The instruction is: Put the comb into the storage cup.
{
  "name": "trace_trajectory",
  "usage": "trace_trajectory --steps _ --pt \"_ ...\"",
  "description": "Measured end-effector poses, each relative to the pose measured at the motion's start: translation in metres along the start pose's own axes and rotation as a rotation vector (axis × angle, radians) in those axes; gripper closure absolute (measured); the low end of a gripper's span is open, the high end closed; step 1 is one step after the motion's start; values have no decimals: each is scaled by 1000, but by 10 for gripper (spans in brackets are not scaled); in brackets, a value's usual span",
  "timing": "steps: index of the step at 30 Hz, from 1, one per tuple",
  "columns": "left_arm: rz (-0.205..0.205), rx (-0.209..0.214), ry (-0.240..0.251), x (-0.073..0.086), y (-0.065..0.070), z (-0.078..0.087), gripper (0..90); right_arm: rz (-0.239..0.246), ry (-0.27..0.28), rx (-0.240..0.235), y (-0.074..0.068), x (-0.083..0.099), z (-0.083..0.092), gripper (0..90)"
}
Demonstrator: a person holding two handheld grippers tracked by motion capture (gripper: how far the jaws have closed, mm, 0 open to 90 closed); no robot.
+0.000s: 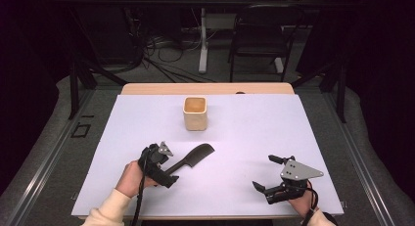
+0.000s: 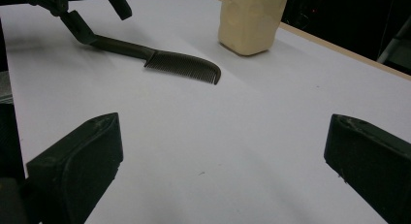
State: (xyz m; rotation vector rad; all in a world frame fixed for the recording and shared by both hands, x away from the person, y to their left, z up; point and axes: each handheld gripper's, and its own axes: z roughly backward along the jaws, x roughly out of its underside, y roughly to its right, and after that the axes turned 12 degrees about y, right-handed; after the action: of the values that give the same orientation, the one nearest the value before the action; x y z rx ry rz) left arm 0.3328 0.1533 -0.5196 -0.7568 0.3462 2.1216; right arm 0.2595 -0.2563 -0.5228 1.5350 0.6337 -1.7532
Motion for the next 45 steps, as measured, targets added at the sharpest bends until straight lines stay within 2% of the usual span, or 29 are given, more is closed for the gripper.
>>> trace_trajectory --steps 8,12,18,21,27,29,32,38,42,45 --pt "-8 -6 -14 -9 0 -6 0 -4 -4 2 0 0 0 0" --pt "-31 -9 -47 -15 1 -10 0 -2 -14 -4 0 1 -1 0" --pt "-43 -28 -92 -20 -2 -18 11 -5 -17 -6 0 1 -2 0" --pt "-54 -31 -104 -24 -1 -20 132 -5 -22 -10 -1 1 -2 0" --pt "-83 -42 -130 -34 2 -25 280 -4 -23 -16 -1 1 -2 0" --pt "-77 -50 -142 -36 3 -29 338 -5 -26 -15 -1 2 -3 0" --pt "-84 -37 -162 -39 4 -33 428 -1 -27 -20 -1 2 -3 0" --pt "-85 -13 -180 -42 3 -37 546 0 -28 -23 -2 2 -3 0" --pt "-79 7 -196 -43 3 -40 585 -2 -29 -24 -2 2 -3 0" --pt "-69 13 -190 -43 2 -42 635 -3 -31 -25 -2 2 -3 0"
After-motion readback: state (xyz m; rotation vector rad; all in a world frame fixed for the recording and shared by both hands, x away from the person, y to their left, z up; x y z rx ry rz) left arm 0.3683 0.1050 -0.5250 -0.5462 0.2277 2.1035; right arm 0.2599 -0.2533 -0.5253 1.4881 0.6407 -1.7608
